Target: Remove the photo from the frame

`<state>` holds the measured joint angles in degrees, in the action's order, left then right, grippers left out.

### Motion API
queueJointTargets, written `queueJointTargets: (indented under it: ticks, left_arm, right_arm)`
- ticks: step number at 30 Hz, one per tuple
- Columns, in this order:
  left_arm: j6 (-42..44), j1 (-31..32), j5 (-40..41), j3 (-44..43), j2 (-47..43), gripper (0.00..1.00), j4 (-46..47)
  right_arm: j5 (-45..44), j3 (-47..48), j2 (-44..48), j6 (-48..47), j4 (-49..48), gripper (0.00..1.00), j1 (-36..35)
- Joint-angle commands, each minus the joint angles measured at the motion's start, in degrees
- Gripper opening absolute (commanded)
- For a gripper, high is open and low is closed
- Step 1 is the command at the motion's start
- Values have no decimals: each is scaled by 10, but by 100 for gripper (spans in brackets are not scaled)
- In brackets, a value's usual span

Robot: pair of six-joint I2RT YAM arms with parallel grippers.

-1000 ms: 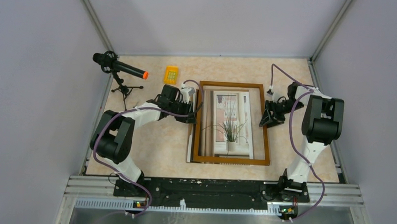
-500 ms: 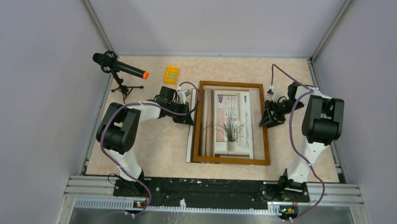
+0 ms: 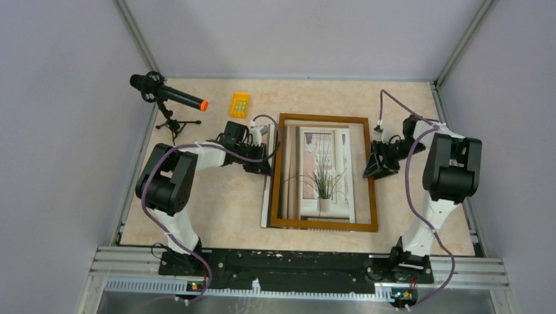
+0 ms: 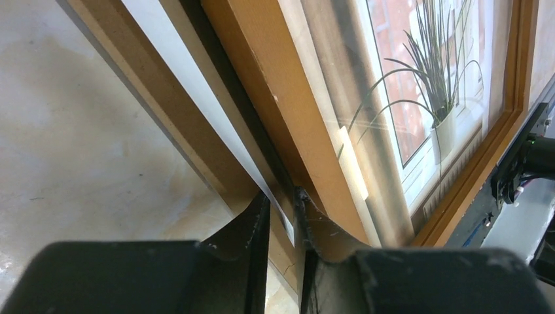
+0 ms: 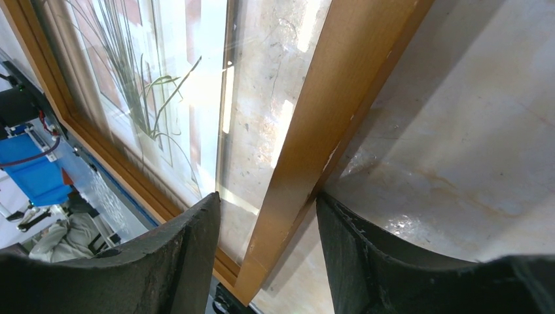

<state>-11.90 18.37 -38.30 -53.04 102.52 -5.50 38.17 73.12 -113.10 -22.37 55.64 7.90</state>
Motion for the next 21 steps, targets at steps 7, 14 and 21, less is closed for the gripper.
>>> queueJointTargets:
  ticks: [7, 14, 21]
  left_arm:
    - [25, 12, 8, -24, 34, 0, -19]
    - [40, 11, -26, -23, -68, 0, -50]
    - [41, 10, -39, -7, -139, 0, -52]
  right_arm:
    - [-108, -30, -36, -38, -114, 57, -14]
    - [-123, -27, -32, -39, -117, 60, -13]
    - [-121, -21, -33, -36, -116, 64, -13]
